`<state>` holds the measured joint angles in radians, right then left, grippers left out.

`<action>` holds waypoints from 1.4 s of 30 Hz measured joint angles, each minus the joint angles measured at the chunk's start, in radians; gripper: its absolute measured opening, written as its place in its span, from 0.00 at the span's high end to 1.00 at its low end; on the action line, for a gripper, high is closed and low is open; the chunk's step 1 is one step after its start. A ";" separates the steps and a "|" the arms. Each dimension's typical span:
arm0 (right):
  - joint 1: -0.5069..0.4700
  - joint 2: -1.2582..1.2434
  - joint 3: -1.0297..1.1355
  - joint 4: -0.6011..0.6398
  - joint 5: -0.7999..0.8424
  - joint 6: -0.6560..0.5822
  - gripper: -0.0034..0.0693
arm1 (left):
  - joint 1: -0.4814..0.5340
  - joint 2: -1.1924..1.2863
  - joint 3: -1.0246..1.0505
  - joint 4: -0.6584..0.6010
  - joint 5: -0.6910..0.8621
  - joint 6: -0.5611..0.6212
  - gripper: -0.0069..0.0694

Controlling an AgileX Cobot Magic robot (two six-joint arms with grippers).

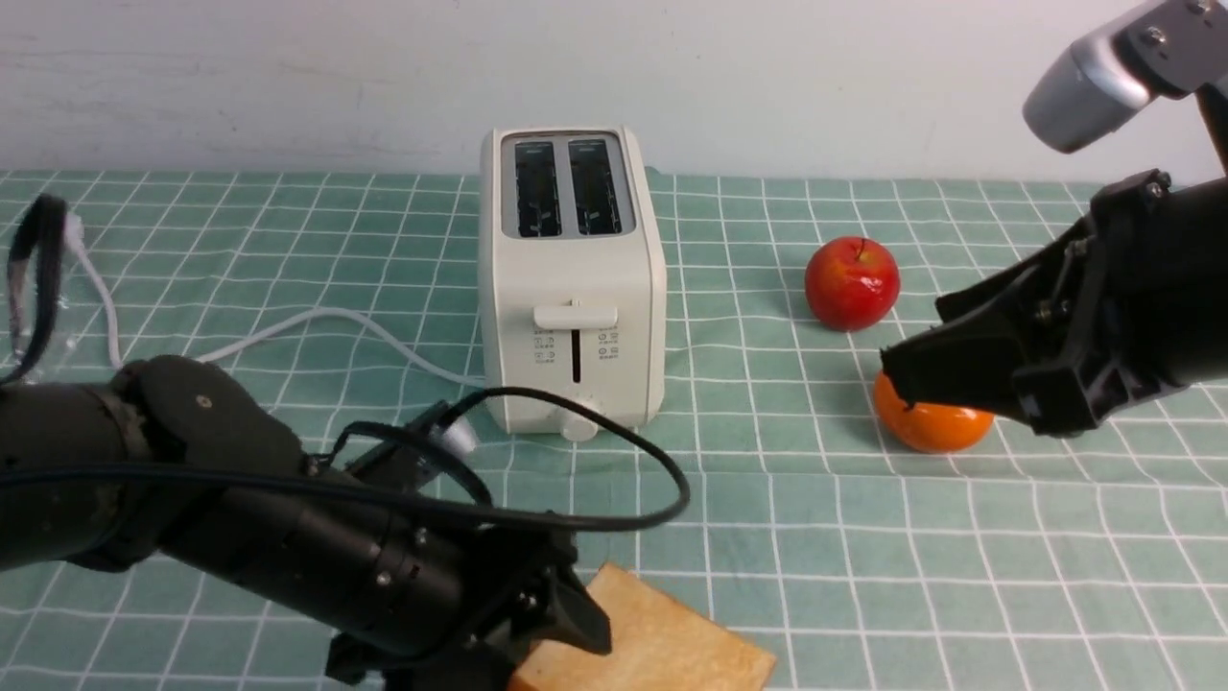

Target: Take toasted bread from bread machine on blue coffee table place on plate.

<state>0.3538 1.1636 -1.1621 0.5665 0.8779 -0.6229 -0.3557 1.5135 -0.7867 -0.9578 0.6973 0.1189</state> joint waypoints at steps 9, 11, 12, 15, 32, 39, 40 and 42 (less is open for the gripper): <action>0.000 0.001 0.000 0.006 -0.008 0.054 0.44 | 0.352 -0.287 0.000 0.173 0.084 -0.077 0.10; 0.000 0.008 0.000 0.005 -0.034 0.085 0.52 | 0.405 -0.390 0.000 0.180 0.132 -0.027 0.18; 0.000 0.012 0.000 0.005 -0.045 0.101 0.57 | 0.415 -0.419 0.000 0.180 0.141 -0.011 0.22; 0.000 0.028 0.000 -0.006 -0.100 0.161 0.73 | 0.417 -0.524 0.000 0.181 0.169 0.031 0.34; -0.049 -0.228 0.280 -0.374 -0.356 0.645 0.98 | 0.162 -1.003 0.000 0.540 0.396 -0.253 0.93; -0.049 -0.643 0.707 -0.392 -0.759 0.711 0.97 | 0.162 -1.231 0.000 0.561 0.429 -0.361 0.93; -0.049 -0.684 0.749 -0.401 -0.783 0.711 0.97 | 0.162 -1.255 0.000 0.566 0.430 -0.361 0.93; -0.049 -0.756 0.825 -0.424 -0.812 0.712 0.97 | 0.162 -1.284 0.000 0.585 0.428 -0.361 0.93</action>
<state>0.3044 0.4073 -0.3368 0.1422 0.0661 0.0889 -0.1935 0.2299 -0.7867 -0.3730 1.1256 -0.2425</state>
